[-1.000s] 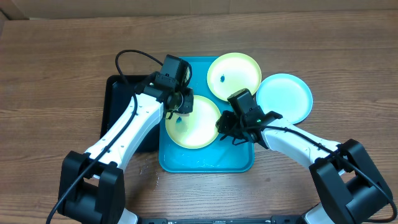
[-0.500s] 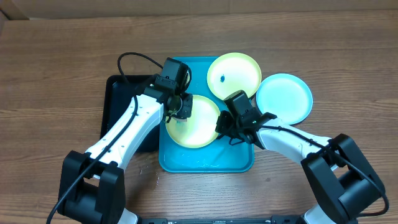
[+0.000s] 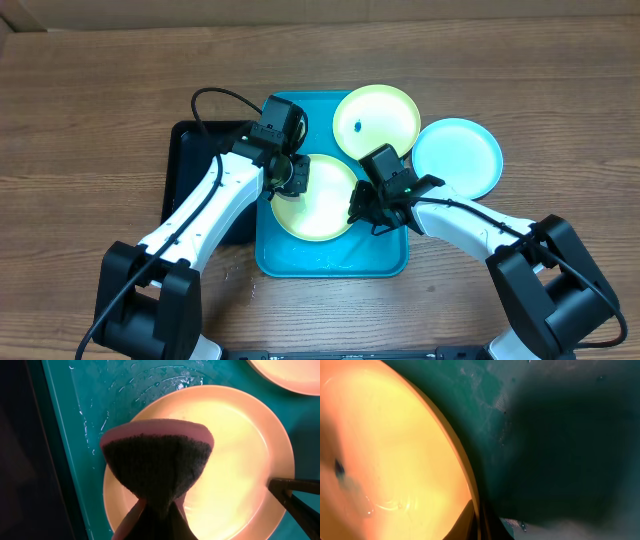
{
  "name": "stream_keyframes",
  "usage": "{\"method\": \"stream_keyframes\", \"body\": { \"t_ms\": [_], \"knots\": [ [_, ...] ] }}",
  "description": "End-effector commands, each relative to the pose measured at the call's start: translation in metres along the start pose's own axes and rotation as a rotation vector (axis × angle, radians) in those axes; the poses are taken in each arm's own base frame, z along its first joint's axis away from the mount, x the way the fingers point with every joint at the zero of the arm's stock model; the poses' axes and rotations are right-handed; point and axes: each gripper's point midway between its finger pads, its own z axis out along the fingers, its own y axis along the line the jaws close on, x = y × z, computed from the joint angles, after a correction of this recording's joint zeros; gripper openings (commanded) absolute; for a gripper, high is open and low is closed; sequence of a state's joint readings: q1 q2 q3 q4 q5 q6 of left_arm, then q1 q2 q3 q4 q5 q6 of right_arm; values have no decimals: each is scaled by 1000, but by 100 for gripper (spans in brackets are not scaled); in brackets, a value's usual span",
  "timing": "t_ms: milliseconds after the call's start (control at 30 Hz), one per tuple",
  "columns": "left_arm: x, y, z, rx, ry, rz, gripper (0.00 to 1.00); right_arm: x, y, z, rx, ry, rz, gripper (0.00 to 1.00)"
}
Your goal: Clean dirty plates on tray and stack at the side
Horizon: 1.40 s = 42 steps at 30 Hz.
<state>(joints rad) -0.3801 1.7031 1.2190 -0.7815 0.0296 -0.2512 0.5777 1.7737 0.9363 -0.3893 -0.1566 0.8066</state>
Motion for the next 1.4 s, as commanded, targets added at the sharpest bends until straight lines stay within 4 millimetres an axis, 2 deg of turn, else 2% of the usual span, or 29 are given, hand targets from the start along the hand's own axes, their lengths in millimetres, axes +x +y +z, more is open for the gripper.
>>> {"method": "stream_keyframes", "body": {
  "t_ms": [0, 133, 233, 267, 333, 500, 567, 767, 933, 1100, 1267, 1367],
  "knots": [
    [4, -8, 5, 30, 18, 36, 4, -3, 5, -7, 1, -16, -35, 6],
    [5, -10, 5, 41, 23, 36, 4, 0, 1, -7, 17, -1, -28, 9],
    [6, -10, 7, 41, 27, 38, 4, -2, 3, -7, 11, -8, -30, 27],
    [7, -11, 8, 40, 30, 39, 4, -4, 3, -7, 12, -17, -30, 29],
    [7, -11, 10, 40, 36, 39, 4, -6, 4, -7, 12, -31, -32, 28],
    [8, -10, 11, 38, 42, 39, 4, -10, 5, -7, 8, -49, -35, 8],
    [8, -10, 11, 38, 41, 39, 4, -10, 5, -7, 8, -49, -35, 4],
    [9, -10, 12, 38, 43, 47, 4, -10, 5, -7, 8, -49, -34, 4],
    [10, -9, 22, 33, 61, 63, 4, -10, 5, -7, 9, -48, -35, 4],
    [16, -12, 49, 55, 108, 109, 4, -10, 5, -7, 8, -48, -35, 4],
    [19, 2, 74, -14, 138, 115, 4, -10, 5, -7, 9, -48, -38, 4],
    [24, -6, 86, 50, 167, 106, 4, -10, 5, -7, 9, -48, -38, 4]
  ]
}}
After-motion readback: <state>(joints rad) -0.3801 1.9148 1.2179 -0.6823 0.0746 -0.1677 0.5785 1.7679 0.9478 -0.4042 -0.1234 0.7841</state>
